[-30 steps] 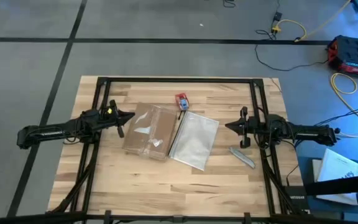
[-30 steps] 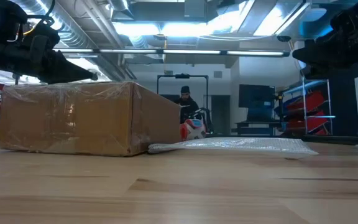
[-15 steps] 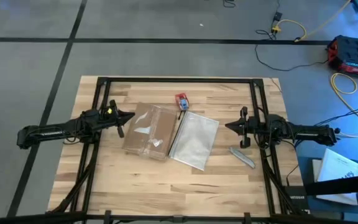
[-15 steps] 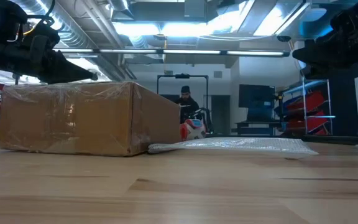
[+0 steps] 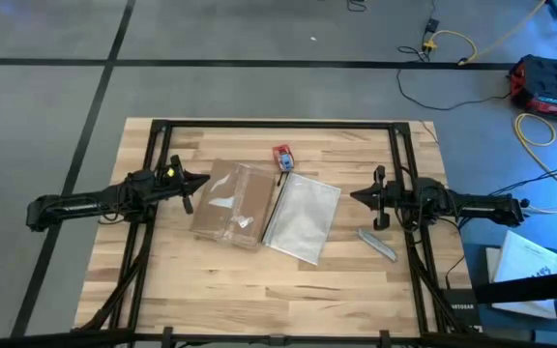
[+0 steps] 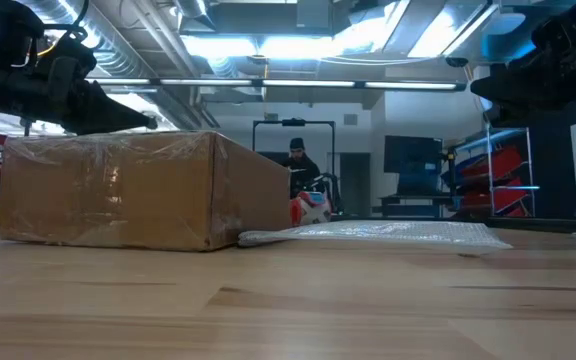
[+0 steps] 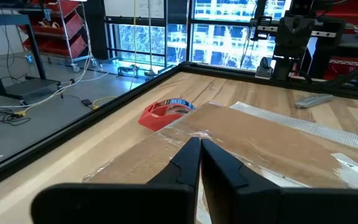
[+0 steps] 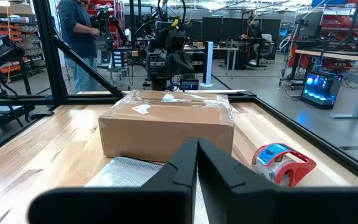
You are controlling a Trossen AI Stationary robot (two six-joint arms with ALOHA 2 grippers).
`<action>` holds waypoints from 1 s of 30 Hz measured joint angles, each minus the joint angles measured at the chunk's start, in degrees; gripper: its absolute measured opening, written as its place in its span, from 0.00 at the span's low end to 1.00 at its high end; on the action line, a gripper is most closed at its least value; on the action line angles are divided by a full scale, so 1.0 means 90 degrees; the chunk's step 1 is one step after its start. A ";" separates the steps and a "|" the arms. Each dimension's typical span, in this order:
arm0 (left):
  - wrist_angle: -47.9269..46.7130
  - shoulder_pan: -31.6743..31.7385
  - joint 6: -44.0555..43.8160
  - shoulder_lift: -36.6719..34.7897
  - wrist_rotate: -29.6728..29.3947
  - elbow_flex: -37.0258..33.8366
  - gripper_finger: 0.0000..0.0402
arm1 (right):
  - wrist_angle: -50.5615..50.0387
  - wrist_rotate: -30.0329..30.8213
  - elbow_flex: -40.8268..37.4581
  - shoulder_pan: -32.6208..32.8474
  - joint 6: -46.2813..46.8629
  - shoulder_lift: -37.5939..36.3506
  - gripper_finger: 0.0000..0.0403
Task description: Unpack boxes
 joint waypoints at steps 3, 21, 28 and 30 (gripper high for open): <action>0.0000 0.0000 -0.0001 0.0001 -0.0001 0.0000 0.00 | 0.0000 -0.0001 -0.0001 -0.0001 0.0000 -0.0001 0.00; 0.0000 -0.0001 0.0000 0.0002 0.0000 0.0000 0.00 | 0.0224 0.0733 -0.0003 -0.0002 0.3478 0.0000 0.00; 0.0000 -0.0001 -0.0001 0.0002 0.0000 0.0000 0.00 | 0.0333 0.2053 -0.0003 -0.0002 0.7934 0.0078 0.00; 0.0000 -0.0002 0.0000 0.0000 -0.0001 0.0000 0.00 | 0.0348 0.2254 -0.0003 -0.0002 0.8073 0.0078 0.00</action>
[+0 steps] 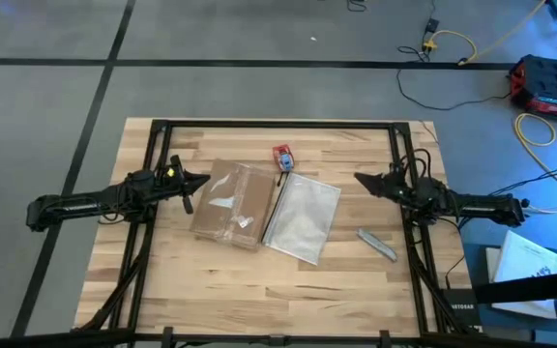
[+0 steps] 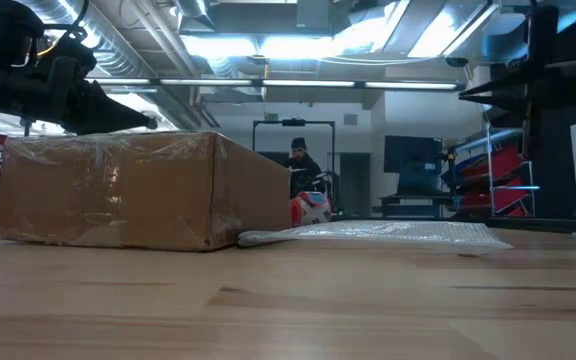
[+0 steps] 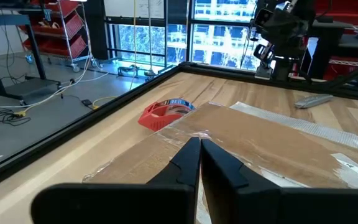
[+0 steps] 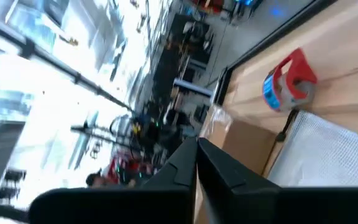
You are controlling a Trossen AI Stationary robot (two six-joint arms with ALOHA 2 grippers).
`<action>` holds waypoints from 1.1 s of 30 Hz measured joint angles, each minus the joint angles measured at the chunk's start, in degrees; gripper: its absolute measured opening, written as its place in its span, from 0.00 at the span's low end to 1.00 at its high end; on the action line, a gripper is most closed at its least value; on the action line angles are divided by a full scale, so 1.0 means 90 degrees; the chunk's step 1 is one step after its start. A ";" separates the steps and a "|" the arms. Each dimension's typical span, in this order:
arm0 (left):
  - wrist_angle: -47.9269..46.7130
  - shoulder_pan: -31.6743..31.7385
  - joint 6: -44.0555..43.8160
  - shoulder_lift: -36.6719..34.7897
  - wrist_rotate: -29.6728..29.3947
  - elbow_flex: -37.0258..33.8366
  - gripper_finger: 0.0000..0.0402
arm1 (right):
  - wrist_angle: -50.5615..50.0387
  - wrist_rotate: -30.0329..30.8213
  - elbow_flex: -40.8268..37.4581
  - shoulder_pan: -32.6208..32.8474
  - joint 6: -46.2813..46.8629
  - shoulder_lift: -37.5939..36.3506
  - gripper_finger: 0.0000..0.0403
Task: Unpack boxes
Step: Move the transparent zip bag to the top right of the table
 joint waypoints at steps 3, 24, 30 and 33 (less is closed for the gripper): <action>0.0000 0.0001 -0.0001 0.0000 0.0001 0.0000 0.00 | 0.0016 0.0223 0.0000 0.0000 0.0093 0.0000 0.00; 0.0102 -0.0054 -0.3274 0.0058 0.0026 0.0000 0.00 | -0.0001 0.0155 0.0000 0.0000 -0.0590 0.0002 0.00; 0.0540 -0.0004 -0.5666 0.0094 -0.0030 0.0000 0.00 | -0.0002 0.0132 0.0000 0.0002 -0.0816 0.0002 0.00; 0.0556 -0.0003 -0.6727 0.0116 -0.0034 0.0000 0.00 | 0.0011 0.0062 0.0000 0.0002 -0.0933 0.0002 0.00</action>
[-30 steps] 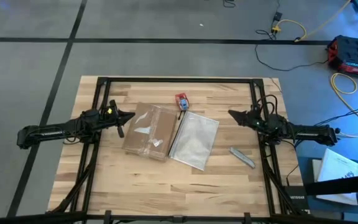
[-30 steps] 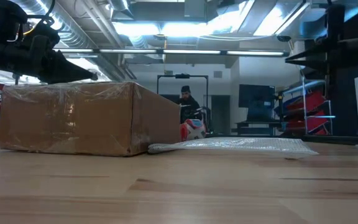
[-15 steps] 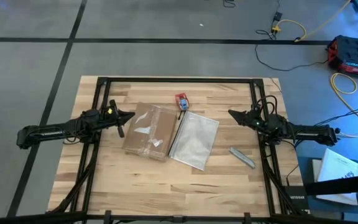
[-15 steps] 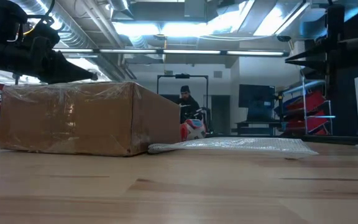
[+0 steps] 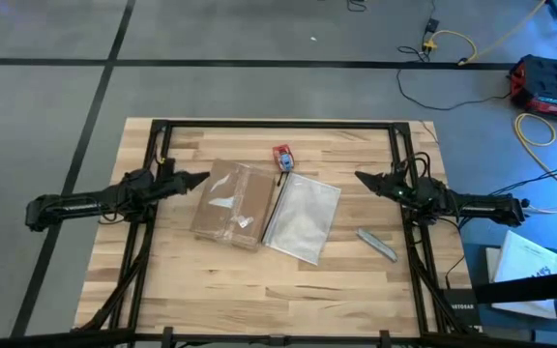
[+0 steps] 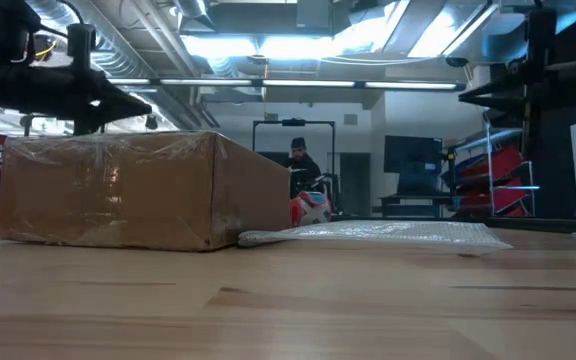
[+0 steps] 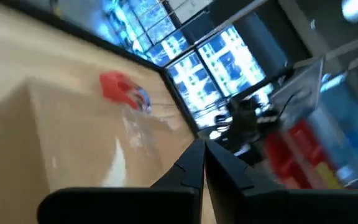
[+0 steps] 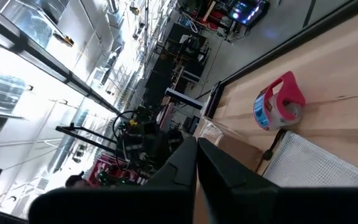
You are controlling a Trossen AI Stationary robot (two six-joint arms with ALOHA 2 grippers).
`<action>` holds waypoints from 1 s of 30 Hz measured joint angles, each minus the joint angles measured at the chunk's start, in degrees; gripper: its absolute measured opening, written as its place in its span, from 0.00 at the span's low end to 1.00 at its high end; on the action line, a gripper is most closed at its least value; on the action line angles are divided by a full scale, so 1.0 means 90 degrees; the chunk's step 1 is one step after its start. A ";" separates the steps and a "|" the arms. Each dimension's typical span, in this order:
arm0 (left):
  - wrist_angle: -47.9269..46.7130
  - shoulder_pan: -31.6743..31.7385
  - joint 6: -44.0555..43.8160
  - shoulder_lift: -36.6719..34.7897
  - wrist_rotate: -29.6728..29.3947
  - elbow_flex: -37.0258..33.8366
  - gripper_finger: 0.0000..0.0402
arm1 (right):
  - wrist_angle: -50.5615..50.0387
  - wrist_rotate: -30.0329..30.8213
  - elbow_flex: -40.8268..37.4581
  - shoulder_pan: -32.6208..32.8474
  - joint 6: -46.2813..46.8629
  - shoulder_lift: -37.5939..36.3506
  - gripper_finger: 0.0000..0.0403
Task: Unpack boxes
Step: Move the transparent zip bag to the top right of the table
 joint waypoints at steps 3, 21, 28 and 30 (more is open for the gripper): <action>0.0910 -0.0008 -0.0062 0.0012 0.0129 -0.0001 0.00 | 0.0237 -0.0167 0.0000 0.0000 -0.0542 0.0002 0.02; 0.0171 -0.0013 0.4374 0.2667 0.1198 0.4157 0.22 | 0.0577 0.0011 0.0000 0.0000 -0.1329 0.0000 0.34; -0.0825 -0.0272 0.5362 0.5582 0.1637 0.5704 0.53 | 0.0570 0.0023 0.0000 0.0000 -0.1454 0.0000 0.36; -0.0789 -0.0326 0.5506 0.6374 0.1651 0.6021 0.59 | 0.0572 0.0023 0.0000 -0.0001 -0.1505 0.0000 0.36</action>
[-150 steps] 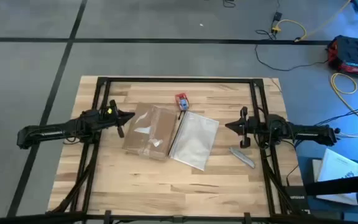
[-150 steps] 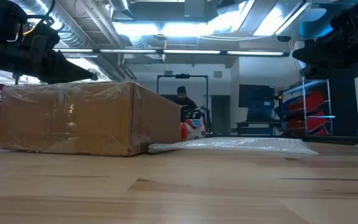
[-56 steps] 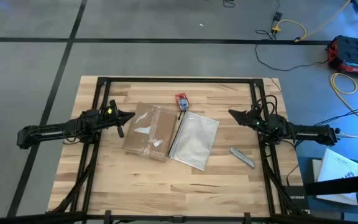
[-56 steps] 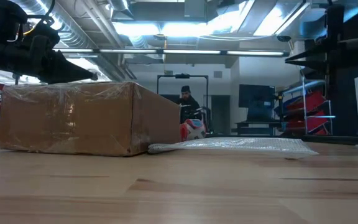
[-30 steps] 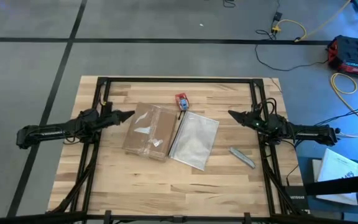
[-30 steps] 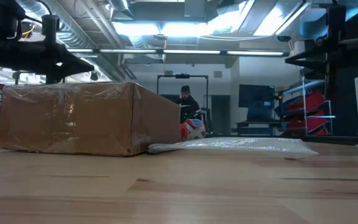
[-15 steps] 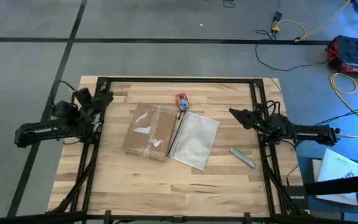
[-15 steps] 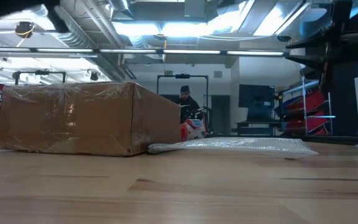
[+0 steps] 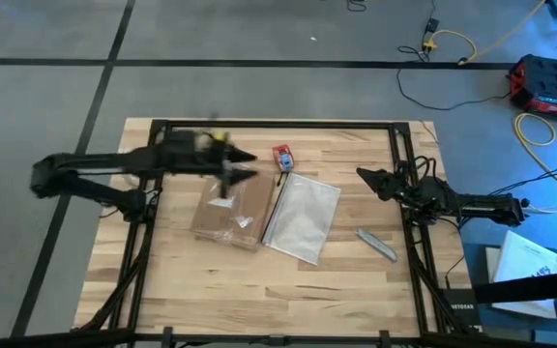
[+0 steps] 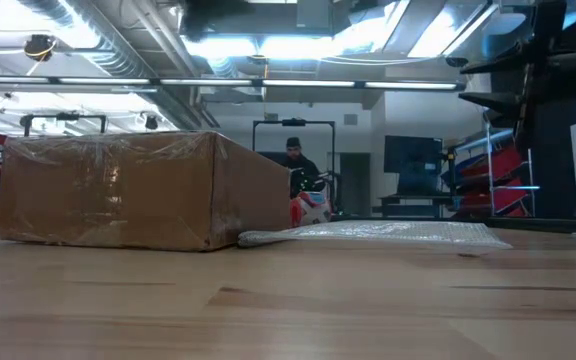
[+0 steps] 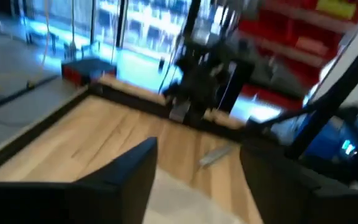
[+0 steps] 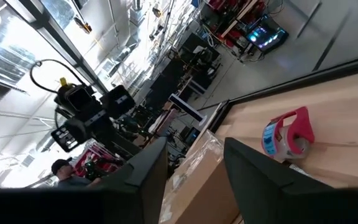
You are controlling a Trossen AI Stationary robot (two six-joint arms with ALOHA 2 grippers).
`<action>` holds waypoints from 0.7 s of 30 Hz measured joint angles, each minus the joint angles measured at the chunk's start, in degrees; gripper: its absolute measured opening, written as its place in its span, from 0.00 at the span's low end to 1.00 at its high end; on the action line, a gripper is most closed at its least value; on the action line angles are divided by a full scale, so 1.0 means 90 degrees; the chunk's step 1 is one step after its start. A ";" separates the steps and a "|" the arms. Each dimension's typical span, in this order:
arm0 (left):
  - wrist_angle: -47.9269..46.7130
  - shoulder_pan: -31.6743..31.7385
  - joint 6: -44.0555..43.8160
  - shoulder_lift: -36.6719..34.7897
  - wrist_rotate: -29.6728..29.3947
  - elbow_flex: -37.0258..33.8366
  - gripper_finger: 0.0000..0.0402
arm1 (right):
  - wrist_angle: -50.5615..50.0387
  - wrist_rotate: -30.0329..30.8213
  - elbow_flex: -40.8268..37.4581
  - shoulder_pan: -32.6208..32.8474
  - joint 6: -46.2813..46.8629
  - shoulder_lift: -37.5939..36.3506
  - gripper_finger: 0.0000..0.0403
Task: Unpack boxes
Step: Move the transparent zip bag to the top right of the table
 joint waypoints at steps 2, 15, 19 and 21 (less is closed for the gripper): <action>-0.0025 -0.0101 0.0298 0.0762 0.0035 0.0296 0.64 | 0.0007 0.0000 0.0000 0.0000 -0.0026 0.0000 0.36; -0.1027 -0.0700 0.2664 0.4424 0.0226 0.2727 0.67 | 0.0018 -0.0162 0.0000 0.0001 -0.0147 0.0000 0.36; -0.1823 -0.0859 0.3188 0.5098 0.0264 0.3153 0.67 | 0.0018 -0.0221 0.0000 0.0001 -0.0154 0.0000 0.36; -0.2248 -0.0869 0.3193 0.5292 0.0252 0.3223 0.67 | 0.0015 -0.0227 0.0000 -0.0001 -0.0156 0.0000 0.36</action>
